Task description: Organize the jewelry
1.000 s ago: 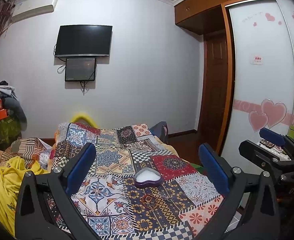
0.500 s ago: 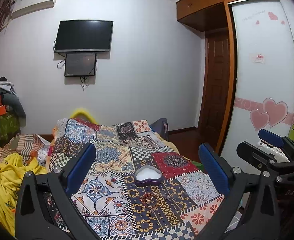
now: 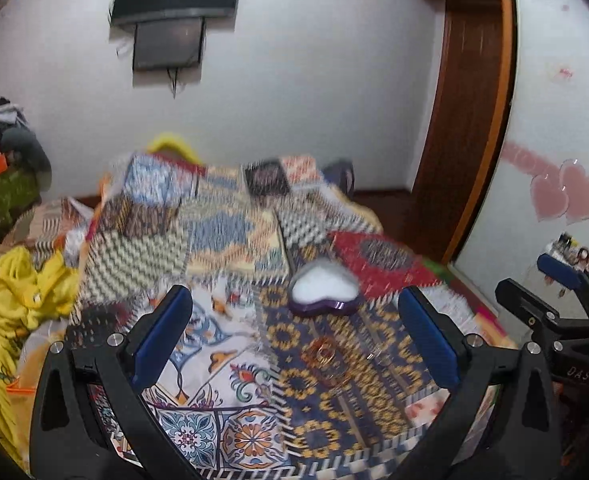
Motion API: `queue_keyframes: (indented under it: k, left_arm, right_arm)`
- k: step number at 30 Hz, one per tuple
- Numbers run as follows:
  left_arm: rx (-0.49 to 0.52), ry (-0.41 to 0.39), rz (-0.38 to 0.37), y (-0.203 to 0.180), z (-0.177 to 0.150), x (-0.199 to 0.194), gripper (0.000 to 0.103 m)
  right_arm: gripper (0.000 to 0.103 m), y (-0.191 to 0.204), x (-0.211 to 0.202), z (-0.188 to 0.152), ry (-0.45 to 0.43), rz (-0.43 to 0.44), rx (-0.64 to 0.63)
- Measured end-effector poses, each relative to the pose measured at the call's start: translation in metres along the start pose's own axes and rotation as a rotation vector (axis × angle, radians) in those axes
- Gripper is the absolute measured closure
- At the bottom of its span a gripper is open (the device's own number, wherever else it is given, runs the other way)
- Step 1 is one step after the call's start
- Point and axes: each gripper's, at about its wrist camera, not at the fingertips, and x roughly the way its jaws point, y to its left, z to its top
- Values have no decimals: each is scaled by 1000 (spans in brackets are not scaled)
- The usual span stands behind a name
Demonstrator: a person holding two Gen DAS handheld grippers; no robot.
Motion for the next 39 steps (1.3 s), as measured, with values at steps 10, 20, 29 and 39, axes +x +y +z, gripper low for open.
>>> queue_keyframes:
  k: [10,20,29,39]
  left_arm:
    - [-17,287,-11,16,-43,84,19]
    - [66,348,-39,5,-65,96,32]
    - [71,404,-130,-7,-72,98,64]
    - [83,445,-190,-27,-87,99,80]
  right_arm:
    - [1,-2,63,-36,209,44,-37]
    - [31,17,104,-55,342,221,-69]
    - [64,32,124,-61,370,282,-117]
    - [85,27,124,-61,380,318,-98]
